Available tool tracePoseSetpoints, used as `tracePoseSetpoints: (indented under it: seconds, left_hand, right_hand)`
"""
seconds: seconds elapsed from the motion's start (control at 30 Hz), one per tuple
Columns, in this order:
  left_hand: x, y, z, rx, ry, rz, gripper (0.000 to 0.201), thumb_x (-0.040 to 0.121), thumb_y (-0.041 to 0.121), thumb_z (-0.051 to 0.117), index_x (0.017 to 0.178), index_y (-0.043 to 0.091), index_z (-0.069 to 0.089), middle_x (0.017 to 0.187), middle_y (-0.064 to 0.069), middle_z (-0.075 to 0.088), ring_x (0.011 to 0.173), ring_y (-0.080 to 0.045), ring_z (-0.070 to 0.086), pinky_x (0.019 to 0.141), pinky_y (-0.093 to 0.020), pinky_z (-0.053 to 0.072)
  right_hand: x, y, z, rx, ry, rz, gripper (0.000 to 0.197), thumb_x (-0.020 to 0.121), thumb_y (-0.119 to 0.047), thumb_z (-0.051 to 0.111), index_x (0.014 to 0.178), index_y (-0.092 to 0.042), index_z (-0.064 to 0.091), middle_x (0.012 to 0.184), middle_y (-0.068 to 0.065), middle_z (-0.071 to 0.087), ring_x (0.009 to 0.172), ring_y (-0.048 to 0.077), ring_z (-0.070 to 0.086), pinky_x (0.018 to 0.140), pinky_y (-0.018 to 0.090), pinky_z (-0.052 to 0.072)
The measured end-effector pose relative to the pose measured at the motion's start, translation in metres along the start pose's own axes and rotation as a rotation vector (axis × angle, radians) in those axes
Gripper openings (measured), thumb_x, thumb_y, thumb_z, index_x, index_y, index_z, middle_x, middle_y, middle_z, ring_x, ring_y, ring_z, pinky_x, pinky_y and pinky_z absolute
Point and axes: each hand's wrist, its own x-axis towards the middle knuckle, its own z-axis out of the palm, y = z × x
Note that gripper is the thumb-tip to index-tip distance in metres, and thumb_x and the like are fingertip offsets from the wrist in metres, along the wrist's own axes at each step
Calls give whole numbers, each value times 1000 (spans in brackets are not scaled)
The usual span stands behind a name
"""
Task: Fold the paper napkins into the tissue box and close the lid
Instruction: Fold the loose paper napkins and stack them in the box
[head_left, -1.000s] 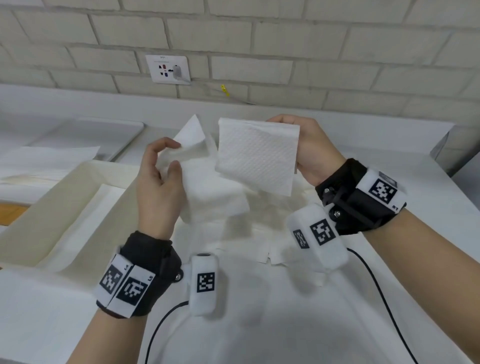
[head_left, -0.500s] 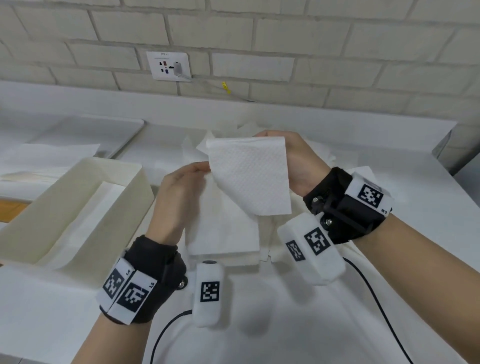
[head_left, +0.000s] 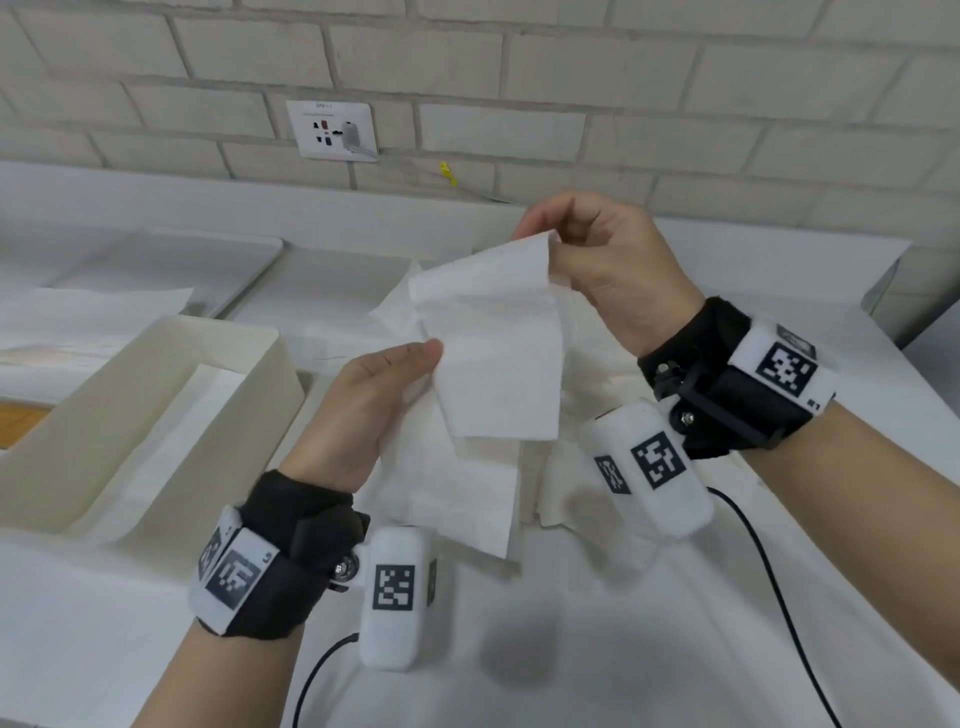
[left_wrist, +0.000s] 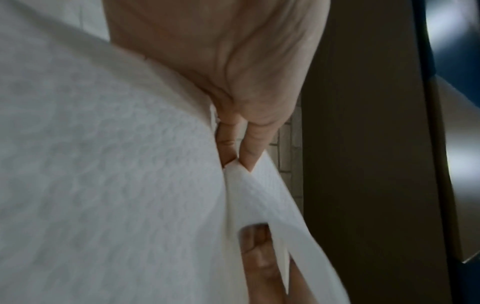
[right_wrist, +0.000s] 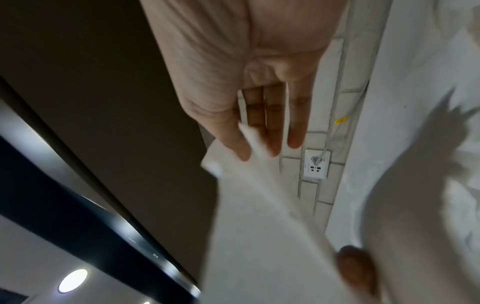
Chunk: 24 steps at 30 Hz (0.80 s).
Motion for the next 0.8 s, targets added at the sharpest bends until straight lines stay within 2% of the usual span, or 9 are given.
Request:
tracePoseSetpoints:
  seconds: [0.13, 0.23, 0.37, 0.43, 0.5, 0.57, 0.63, 0.73, 0.8]
  left_hand:
    - [3, -9, 5, 78, -5, -124, 33, 76, 40, 59, 75, 13, 77, 87, -5, 75, 76, -13, 71, 63, -19, 54]
    - [4, -12, 8, 120, 9, -178, 37, 80, 44, 57, 66, 15, 77, 82, -2, 75, 73, -11, 71, 61, -17, 54]
    - [4, -14, 3, 234, -37, -180, 42, 77, 49, 65, 60, 10, 66, 74, -2, 67, 68, -18, 61, 77, -28, 44]
    - [2, -15, -1, 244, -43, -186, 40, 90, 29, 60, 54, 16, 71, 70, 4, 69, 69, -11, 62, 87, -31, 43]
    - [2, -15, -6, 233, -24, -172, 33, 87, 25, 64, 56, 20, 75, 70, 6, 71, 72, -8, 65, 90, -32, 44]
    - [2, -15, -13, 218, -11, -121, 12, 62, 32, 77, 56, 23, 74, 67, 9, 69, 68, -5, 64, 80, -26, 46]
    - [3, -14, -23, 193, 16, -81, 19, 45, 36, 73, 59, 23, 72, 68, 10, 67, 67, -2, 62, 72, -21, 48]
    - [6, -14, -35, 185, 4, -63, 14, 47, 27, 74, 59, 22, 70, 68, 10, 67, 65, -2, 63, 64, -16, 50]
    - [5, -11, -38, 180, -5, -89, 11, 62, 19, 79, 54, 20, 72, 64, 8, 68, 61, -3, 63, 60, -13, 50]
  right_hand:
    - [1, -1, 7, 53, -129, -52, 11, 84, -5, 53, 81, -13, 60, 84, 5, 64, 84, 24, 58, 73, 30, 47]
    - [2, -3, 10, -84, -165, -157, 23, 89, -3, 48, 81, -19, 62, 81, -6, 66, 88, 27, 60, 80, 34, 47]
    - [3, -11, 6, -325, -152, -295, 22, 86, -2, 51, 84, -20, 64, 80, -17, 64, 83, 1, 59, 83, 17, 43]
    - [4, -20, 3, -531, -159, -386, 10, 84, -11, 57, 87, -12, 67, 81, -13, 62, 81, 1, 57, 79, 11, 41]
    - [7, -29, -1, -796, -189, -472, 14, 80, -16, 64, 88, -6, 68, 79, -6, 61, 80, 7, 53, 71, 6, 37]
    - [11, -37, -7, -939, -265, -381, 18, 74, -15, 72, 90, -6, 67, 80, -3, 60, 80, 5, 51, 69, 7, 39]
    - [13, -41, -15, -974, -325, -223, 20, 72, -13, 75, 91, -9, 67, 82, -4, 61, 76, -1, 53, 69, 9, 41]
    - [12, -36, -24, -1012, -341, -112, 13, 75, -12, 72, 87, -13, 68, 80, -7, 63, 77, 0, 57, 72, 12, 41]
    - [10, -31, -26, -927, -344, -71, 10, 76, -7, 71, 79, -15, 66, 76, -9, 63, 77, 4, 58, 75, 16, 42]
